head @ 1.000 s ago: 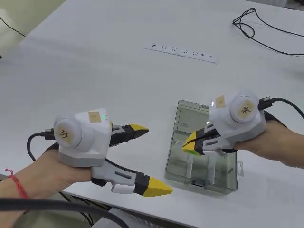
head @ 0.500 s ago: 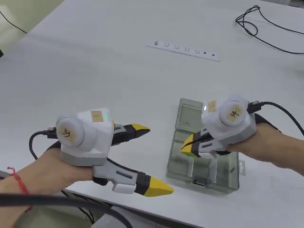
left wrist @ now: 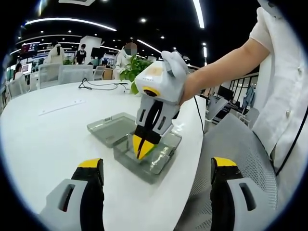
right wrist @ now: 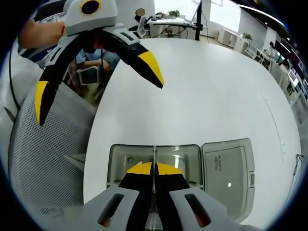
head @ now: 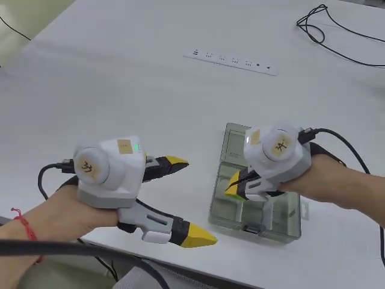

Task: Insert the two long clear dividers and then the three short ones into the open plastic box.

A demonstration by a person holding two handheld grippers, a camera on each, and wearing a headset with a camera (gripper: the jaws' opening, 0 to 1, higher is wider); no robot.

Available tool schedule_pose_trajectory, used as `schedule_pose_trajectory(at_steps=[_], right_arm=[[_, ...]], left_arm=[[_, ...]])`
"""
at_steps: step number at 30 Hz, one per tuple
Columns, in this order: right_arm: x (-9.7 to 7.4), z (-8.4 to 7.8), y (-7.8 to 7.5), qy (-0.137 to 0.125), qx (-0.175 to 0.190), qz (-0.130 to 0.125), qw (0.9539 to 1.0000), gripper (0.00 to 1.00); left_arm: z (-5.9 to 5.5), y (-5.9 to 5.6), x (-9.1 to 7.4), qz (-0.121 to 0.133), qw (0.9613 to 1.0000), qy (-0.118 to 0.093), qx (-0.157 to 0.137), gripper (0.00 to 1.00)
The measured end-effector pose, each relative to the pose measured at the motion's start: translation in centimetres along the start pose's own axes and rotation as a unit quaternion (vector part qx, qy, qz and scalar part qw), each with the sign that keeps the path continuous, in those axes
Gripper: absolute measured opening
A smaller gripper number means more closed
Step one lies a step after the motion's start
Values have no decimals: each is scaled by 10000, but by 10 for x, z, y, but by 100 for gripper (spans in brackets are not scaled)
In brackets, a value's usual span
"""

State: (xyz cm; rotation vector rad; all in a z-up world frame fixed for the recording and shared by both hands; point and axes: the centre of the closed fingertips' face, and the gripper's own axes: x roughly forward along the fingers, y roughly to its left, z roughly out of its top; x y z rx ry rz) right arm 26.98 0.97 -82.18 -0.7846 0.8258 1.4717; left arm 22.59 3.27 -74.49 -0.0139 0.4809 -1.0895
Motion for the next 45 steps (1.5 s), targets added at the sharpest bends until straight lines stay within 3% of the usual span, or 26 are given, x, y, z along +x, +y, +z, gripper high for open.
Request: schedule_pose_trajectory(at_steps=[11, 19, 23, 30, 36, 45], right_arm=[[3, -3, 0, 164, -74, -13, 9998, 2], [2, -2, -1, 72, -3, -42, 10000, 4], [0, -1, 2, 11, 88, -14, 10000, 9], [-17, 10, -1, -330, 324, -81, 9989, 15], [-42, 18, -4, -710, 530, -189, 9959, 22], [-78, 10, -3, -1010, 720, -411, 9914, 30]], left_arm=[[4, 0, 1, -10, 10000, -2, 33, 94], [6, 1, 1, -13, 10000, 25, 68, 94], [6, 1, 1, -4, 9999, 54, 94, 94], [4, 3, 1, 24, 9999, 102, 114, 94], [5, 3, 1, 32, 9998, 131, 139, 94], [7, 3, 1, 43, 9997, 137, 190, 95]])
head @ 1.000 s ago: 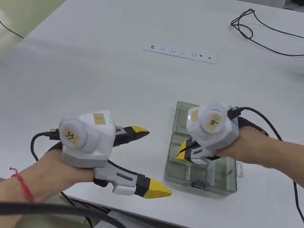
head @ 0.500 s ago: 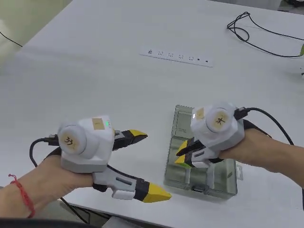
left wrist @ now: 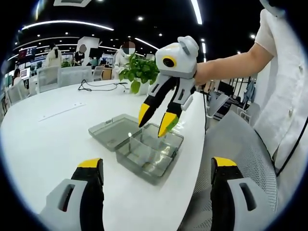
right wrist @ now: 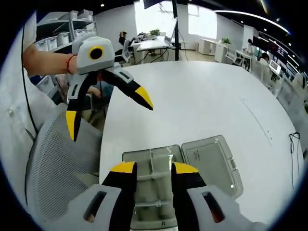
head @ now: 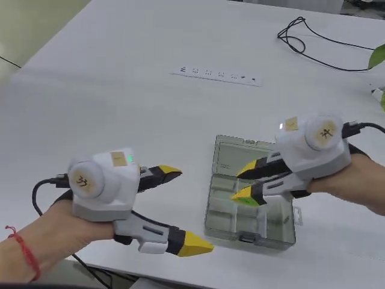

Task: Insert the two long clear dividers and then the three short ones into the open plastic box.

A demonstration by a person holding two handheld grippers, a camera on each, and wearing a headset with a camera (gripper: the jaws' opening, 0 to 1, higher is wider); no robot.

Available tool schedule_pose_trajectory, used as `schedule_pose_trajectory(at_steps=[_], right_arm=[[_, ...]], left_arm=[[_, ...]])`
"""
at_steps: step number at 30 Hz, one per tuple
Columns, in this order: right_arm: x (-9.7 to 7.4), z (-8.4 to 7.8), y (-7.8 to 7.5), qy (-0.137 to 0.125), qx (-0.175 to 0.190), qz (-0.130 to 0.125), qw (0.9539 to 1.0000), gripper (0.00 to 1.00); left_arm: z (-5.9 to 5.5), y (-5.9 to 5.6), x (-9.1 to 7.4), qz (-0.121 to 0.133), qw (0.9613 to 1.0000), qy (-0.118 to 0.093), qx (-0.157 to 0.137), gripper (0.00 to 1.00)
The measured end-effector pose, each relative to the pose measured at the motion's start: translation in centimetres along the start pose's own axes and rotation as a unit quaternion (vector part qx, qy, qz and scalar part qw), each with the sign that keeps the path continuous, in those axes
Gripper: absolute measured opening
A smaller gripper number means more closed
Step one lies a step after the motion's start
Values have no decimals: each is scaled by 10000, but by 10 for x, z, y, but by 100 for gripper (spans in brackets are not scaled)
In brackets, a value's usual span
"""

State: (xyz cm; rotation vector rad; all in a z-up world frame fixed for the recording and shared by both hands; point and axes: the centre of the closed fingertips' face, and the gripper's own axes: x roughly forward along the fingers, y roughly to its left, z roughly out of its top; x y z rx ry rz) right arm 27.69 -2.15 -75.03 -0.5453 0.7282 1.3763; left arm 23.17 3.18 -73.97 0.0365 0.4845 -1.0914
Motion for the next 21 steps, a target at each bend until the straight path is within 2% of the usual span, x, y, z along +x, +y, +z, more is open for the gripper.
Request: schedule_pose_trajectory(at_steps=[5, 11, 21], right_arm=[[-21, -8, 0, -83, 87, -136, 9998, 35], [-43, -28, 1, -56, 190, -282, 9994, 43], [-73, -74, 3, 279, 328, -469, 9980, 50]], left_arm=[[2, 0, 1, -2, 10000, -2, 34, 95], [2, -1, 0, 17, 10000, 0, 52, 95], [1, -2, -1, 31, 10000, 42, 62, 96]])
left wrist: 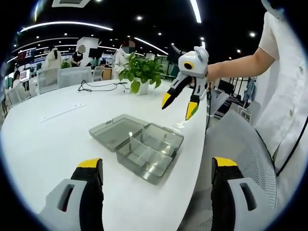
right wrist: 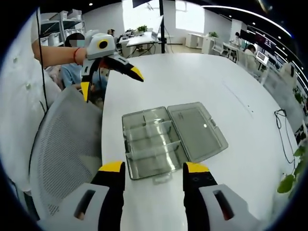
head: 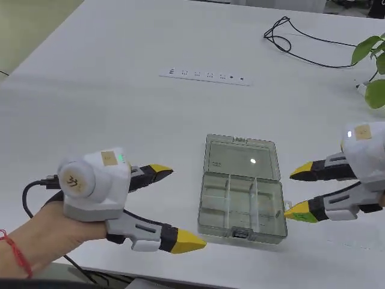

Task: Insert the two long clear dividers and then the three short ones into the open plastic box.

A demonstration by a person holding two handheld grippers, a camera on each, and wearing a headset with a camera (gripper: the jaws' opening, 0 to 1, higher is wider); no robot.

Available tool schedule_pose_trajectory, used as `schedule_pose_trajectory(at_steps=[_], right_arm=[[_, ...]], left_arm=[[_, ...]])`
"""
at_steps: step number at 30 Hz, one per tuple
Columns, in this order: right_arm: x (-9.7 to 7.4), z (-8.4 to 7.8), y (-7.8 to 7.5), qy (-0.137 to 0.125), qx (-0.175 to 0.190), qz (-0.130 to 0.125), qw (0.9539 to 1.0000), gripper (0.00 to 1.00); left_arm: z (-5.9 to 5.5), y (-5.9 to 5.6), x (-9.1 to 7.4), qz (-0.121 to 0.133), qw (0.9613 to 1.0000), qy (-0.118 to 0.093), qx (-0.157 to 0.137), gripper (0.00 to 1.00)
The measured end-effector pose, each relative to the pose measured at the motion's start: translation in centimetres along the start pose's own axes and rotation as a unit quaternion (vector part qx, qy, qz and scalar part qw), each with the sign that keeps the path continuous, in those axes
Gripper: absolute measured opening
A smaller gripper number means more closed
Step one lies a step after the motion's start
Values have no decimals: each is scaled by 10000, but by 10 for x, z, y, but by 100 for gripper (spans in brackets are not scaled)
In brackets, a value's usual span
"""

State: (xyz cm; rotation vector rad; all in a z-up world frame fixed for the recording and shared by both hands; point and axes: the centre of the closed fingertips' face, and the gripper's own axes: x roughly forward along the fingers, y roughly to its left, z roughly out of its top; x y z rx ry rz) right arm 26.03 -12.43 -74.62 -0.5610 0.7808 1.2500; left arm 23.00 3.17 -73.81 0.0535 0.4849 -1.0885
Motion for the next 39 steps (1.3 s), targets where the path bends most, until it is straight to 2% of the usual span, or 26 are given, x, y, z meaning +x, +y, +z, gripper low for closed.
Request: schedule_pose_trajectory(at_steps=[8, 12, 20, 27, 30, 34, 39], right_arm=[[-13, -43, -5, 402, 67, -64, 9991, 52], [-14, -64, -9, 634, 69, -78, 9979, 52], [-10, -114, -18, 1395, -210, 29, 9900, 53], [-3, -136, -24, 1728, -364, 113, 9842, 51], [1, -146, -25, 1919, -513, 163, 9799, 50], [4, -153, -25, 2073, -632, 222, 9760, 49], [4, -154, -29, 2130, -737, 183, 9741, 44]], left_arm=[[-1, 1, 0, 24, 10000, 49, 19, 97], [-1, 1, 0, 37, 10000, 58, 10, 98], [-3, 4, -1, 66, 9999, 80, -27, 99], [-3, 5, 1, 54, 9999, 88, -66, 99], [-4, 6, 1, 56, 9999, 90, -89, 99], [-4, 8, 0, 72, 9999, 93, -111, 98], [-5, 10, 0, 83, 9998, 93, -131, 98]])
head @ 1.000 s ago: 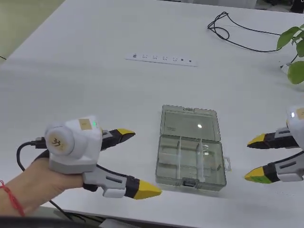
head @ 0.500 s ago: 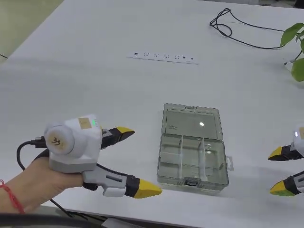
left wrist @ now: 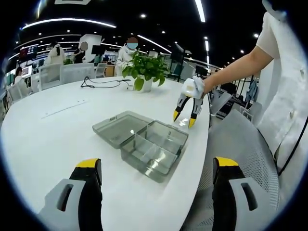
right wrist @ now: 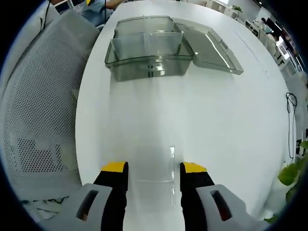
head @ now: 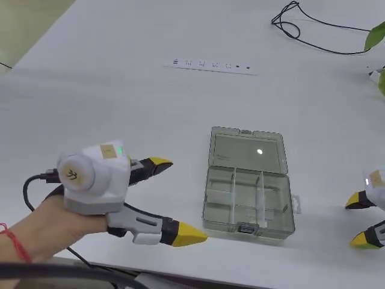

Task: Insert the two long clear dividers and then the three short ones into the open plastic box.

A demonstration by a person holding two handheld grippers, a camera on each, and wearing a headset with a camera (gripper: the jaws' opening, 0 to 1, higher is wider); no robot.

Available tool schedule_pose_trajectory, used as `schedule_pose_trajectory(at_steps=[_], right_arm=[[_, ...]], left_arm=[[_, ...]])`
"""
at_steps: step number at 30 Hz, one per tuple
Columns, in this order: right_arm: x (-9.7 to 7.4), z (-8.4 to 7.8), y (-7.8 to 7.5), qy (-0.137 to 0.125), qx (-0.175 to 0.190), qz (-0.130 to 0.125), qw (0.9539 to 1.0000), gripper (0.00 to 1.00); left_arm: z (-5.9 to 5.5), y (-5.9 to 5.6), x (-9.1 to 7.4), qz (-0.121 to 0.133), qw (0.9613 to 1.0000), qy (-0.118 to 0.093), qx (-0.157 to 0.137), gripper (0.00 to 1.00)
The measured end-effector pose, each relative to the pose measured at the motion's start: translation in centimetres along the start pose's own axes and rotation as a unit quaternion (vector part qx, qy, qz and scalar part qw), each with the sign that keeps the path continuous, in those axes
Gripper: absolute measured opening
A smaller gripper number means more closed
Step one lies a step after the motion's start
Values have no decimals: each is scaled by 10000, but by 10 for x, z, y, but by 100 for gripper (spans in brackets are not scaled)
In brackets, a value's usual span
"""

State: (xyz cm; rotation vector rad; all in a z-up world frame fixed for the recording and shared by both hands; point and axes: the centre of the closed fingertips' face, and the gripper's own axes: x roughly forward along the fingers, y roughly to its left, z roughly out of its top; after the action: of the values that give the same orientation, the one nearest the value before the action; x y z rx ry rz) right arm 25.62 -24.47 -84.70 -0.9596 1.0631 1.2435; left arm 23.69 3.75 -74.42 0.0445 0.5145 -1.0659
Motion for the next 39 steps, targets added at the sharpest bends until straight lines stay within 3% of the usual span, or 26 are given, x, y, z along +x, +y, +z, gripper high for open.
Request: schedule_pose_trajectory(at_steps=[11, 14, 28, 39], right_arm=[[-1, -1, 0, 77, -60, -66, 9999, 39], [0, -1, 1, 105, -110, -71, 9999, 33], [-1, -1, 0, 181, -101, -183, 9996, 33], [-14, 4, -3, 89, -70, -407, 9991, 33]], left_arm=[[0, -4, 2, -24, 10000, -28, -35, 98], [0, -5, 1, -26, 10000, -29, -38, 98], [-4, -8, -2, -75, 10000, -28, -39, 97], [-1, -8, -1, -98, 9999, -84, -35, 97]])
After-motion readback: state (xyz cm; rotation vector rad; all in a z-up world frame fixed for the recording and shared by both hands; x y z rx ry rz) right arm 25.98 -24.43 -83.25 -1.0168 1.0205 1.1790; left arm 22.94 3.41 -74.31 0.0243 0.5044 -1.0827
